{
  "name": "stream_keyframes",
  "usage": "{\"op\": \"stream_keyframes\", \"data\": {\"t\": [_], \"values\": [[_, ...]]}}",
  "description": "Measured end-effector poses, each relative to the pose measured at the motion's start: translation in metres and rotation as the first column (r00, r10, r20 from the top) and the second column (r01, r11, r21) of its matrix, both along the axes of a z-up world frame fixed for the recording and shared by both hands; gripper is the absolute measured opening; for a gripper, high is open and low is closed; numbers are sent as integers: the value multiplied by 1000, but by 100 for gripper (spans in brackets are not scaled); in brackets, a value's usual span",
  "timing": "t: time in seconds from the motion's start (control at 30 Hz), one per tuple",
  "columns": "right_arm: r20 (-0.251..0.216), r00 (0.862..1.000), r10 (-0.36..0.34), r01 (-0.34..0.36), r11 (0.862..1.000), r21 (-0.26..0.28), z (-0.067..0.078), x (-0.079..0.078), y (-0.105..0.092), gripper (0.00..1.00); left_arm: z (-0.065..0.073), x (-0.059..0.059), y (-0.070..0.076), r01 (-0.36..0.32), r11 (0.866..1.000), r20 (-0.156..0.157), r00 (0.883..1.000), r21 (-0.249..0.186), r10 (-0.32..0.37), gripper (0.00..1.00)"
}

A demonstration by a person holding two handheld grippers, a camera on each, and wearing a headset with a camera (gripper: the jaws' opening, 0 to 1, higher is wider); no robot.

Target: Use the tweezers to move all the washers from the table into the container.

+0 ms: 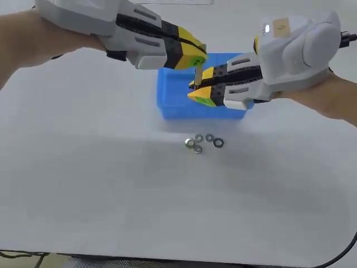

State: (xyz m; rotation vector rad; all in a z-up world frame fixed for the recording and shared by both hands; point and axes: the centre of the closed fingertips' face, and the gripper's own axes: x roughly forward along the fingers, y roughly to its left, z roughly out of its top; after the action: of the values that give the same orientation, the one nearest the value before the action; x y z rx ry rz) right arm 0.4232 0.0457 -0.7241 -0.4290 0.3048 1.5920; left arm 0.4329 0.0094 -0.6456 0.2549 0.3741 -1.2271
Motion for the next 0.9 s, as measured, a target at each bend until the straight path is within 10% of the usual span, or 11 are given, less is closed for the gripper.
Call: {"op": "stream_keyframes", "data": {"t": [0.9], "values": [[-25, 995, -94, 95, 994, 44, 10, -28, -40, 22, 14, -18, -2, -27, 1000, 72, 997, -4, 27, 5]]}}
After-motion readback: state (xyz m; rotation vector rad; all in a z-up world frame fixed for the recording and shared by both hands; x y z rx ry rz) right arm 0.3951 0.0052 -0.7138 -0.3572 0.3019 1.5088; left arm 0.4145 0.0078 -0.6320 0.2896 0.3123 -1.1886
